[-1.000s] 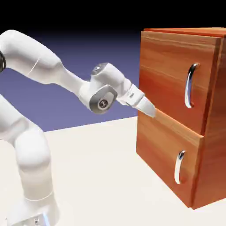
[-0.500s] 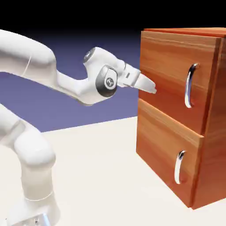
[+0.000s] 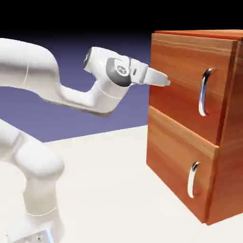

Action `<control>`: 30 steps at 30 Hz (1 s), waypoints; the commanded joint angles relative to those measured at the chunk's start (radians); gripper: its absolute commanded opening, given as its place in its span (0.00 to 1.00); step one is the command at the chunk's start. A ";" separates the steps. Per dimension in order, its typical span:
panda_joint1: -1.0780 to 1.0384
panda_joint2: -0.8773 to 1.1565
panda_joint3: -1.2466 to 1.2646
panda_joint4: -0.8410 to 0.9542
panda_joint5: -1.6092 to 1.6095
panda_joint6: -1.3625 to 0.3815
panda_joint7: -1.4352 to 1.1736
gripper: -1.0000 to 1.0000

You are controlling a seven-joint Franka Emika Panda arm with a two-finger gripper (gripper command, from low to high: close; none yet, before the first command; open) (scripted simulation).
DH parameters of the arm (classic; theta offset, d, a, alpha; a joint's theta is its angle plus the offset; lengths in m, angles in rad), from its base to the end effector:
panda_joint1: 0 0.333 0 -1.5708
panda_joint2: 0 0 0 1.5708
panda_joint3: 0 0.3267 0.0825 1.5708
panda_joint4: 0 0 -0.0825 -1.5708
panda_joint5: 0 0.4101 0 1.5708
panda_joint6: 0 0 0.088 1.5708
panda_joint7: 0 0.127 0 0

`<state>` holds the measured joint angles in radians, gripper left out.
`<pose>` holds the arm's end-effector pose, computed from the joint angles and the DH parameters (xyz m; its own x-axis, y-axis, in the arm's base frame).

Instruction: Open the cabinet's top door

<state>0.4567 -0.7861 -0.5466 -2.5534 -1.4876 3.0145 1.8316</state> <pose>0.4016 -0.0014 0.5808 0.2567 -0.6361 0.7277 -0.1704 -0.7709 -0.6137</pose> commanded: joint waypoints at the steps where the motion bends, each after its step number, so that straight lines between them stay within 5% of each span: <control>1: 0.013 -0.006 -0.016 0.008 -0.044 -0.001 0.032 1.00; 30: 0.390 -0.190 -0.479 0.225 -1.305 -0.020 0.957 1.00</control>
<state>0.8467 -0.9756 -1.0260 -2.3284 -2.7923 2.9947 2.7881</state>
